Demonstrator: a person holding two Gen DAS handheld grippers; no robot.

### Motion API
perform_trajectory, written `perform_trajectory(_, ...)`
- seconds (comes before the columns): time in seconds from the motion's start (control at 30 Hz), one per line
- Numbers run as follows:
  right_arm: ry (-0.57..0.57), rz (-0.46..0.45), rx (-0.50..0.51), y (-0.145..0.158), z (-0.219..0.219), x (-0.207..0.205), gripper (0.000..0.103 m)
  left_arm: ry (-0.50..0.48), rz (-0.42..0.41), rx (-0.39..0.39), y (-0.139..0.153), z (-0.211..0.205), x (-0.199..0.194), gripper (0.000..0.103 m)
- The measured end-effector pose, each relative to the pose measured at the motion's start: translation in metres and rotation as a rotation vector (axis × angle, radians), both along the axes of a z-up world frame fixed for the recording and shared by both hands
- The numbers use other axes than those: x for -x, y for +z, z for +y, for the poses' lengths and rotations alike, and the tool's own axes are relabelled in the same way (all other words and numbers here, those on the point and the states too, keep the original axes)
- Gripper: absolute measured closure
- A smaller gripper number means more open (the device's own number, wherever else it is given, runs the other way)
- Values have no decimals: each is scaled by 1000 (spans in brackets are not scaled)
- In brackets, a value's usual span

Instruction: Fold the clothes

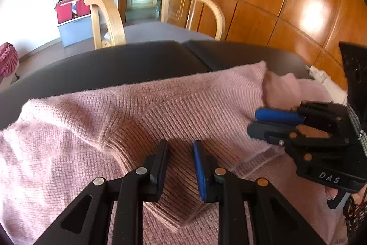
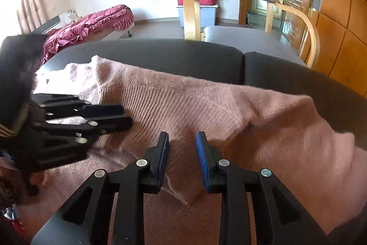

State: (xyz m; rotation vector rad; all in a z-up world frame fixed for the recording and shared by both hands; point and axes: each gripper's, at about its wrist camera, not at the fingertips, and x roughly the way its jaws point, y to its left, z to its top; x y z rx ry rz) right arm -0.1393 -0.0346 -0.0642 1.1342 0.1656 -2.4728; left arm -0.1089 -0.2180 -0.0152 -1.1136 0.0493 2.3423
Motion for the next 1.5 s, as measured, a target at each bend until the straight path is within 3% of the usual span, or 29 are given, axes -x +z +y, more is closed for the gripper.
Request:
perform_trajectory(0.1,29,-13,-27,-3,3,-6,73,0,-17,-44,-3,-10,-1,82)
perform_trajectory(0.27,-64,3,136,16,56,-18,73,2,-12,-46,-3,-11,-10,82)
perform_trajectory(0.33,-173,41,158,25,90,-25,73,3,-11,-46,-3,-12,-13,82)
perform_trajectory(0.43,-379,55,161,34,156,-34,55,4,-8,-46,-4,-11,-15,82)
perform_trajectory(0.67,-784,17,180,32,301,-68,52,4,-22,-72,-6,-13,-11,82)
perform_trajectory(0.8,-950,0,180,23,360,-80,52,3,-33,-91,-5,-18,-13,82)
perform_trajectory(1.13,-1204,-50,346,-7,455,-91,52,3,-43,-110,-5,-19,-12,82)
perform_trajectory(1.43,-1310,87,574,-21,477,-93,41,4,-55,-129,-7,-21,-9,82)
perform_trajectory(1.5,-1325,110,585,-23,479,-91,41,4,-57,-133,-7,-21,-8,82)
